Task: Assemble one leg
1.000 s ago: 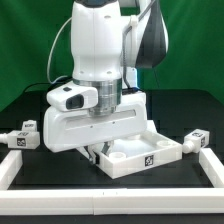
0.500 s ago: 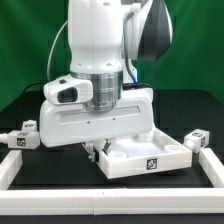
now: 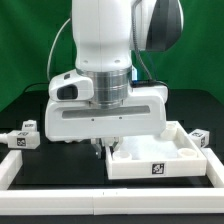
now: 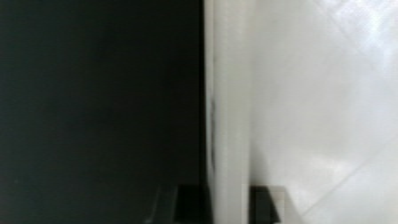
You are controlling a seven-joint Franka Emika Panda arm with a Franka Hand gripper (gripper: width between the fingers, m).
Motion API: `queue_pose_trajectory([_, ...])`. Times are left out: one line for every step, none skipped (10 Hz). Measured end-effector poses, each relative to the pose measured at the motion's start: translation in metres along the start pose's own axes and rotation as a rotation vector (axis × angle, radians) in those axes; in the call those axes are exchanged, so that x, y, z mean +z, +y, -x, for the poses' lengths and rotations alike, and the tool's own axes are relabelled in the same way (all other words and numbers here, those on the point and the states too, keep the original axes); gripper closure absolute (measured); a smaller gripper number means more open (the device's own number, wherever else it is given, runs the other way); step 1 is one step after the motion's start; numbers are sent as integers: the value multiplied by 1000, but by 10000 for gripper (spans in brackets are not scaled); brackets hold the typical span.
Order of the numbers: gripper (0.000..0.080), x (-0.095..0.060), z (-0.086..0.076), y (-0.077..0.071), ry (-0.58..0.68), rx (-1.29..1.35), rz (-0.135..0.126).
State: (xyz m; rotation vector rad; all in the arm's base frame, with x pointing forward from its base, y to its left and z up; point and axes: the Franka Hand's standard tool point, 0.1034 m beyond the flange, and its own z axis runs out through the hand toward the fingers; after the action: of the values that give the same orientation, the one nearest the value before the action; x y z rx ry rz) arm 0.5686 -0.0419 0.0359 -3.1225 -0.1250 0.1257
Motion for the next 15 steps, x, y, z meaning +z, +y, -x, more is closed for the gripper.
queue_pose_trajectory([744, 0, 0, 0, -1, 0, 0])
queue_pose_trajectory([744, 1, 0, 0, -2, 0, 0])
queue_pose_trajectory([744, 2, 1, 1, -4, 1, 0])
queue_pose_trajectory([744, 7, -1, 9, -36, 30, -10])
queue_pose_trajectory([744, 13, -11, 18, -50, 50, -14])
queue_pose_trajectory([744, 21, -19, 23, -58, 76, -23])
queue_pose_trajectory([744, 25, -23, 22, -72, 110, -32])
queue_pose_trajectory([744, 26, -24, 22, -70, 107, -32])
queue_pose_trajectory([744, 27, -23, 22, -71, 107, -33])
queue_pose_trajectory([744, 27, -23, 22, -71, 106, -33])
queue_pose_trajectory([744, 27, -23, 22, -71, 106, -33])
queue_pose_trajectory([744, 27, -23, 22, -72, 116, -33])
queue_pose_trajectory([744, 27, -23, 20, -72, 150, -37])
queue_pose_trajectory([744, 27, -25, 13, -73, 195, -36])
queue_pose_trajectory([744, 27, -26, 6, -73, 210, -39])
